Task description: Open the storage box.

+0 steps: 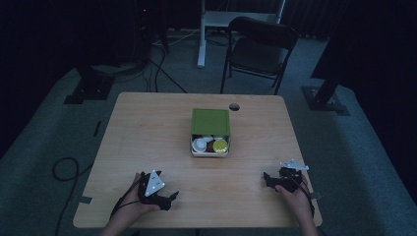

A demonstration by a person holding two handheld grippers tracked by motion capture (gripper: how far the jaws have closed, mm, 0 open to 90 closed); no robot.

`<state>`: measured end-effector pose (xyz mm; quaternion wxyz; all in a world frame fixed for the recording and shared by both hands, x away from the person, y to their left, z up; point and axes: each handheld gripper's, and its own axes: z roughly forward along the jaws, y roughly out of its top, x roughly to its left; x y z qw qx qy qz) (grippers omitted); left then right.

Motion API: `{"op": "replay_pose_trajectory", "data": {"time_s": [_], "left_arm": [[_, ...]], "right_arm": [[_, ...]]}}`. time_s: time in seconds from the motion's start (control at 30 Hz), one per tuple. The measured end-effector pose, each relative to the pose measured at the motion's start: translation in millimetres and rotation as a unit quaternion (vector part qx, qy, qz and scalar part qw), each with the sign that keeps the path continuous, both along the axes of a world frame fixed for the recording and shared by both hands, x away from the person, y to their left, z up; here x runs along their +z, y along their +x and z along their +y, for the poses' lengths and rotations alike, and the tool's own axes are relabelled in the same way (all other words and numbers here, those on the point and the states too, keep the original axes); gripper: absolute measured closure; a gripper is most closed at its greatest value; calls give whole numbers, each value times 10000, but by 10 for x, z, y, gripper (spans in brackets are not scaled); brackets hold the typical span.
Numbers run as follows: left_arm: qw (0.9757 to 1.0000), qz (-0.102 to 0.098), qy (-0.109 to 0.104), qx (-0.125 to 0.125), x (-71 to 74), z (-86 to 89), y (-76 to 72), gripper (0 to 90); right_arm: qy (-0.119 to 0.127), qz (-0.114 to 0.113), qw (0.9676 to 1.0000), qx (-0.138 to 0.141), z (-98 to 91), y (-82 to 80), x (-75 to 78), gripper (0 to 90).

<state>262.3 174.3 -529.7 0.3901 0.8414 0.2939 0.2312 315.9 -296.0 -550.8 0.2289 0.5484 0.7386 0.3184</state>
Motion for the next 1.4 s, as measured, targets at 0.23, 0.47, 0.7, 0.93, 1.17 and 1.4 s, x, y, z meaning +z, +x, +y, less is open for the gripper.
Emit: {"op": "replay_pose_trajectory", "data": {"time_s": [0.23,0.47,0.7,0.93,1.17,1.4], "left_arm": [[9998,-120,29,-167,23,-97,9,52],[9983,-423,243,-327,48,-204,35,62],[9954,-814,320,-382,63,-332,61,70],[9929,-976,385,-567,90,-464,91,71],[9882,-1279,577,-621,93,-582,152,111],[9836,-1455,749,-761,80,-701,213,121]], "right_arm": [[1,1,10000,0,0,0,0,103],[0,1,10000,1,0,0,0,103],[1,1,10000,1,0,0,0,103],[2,1,10000,0,0,0,0,103],[0,2,10000,1,0,0,0,103],[0,3,10000,0,0,0,0,103]]}}
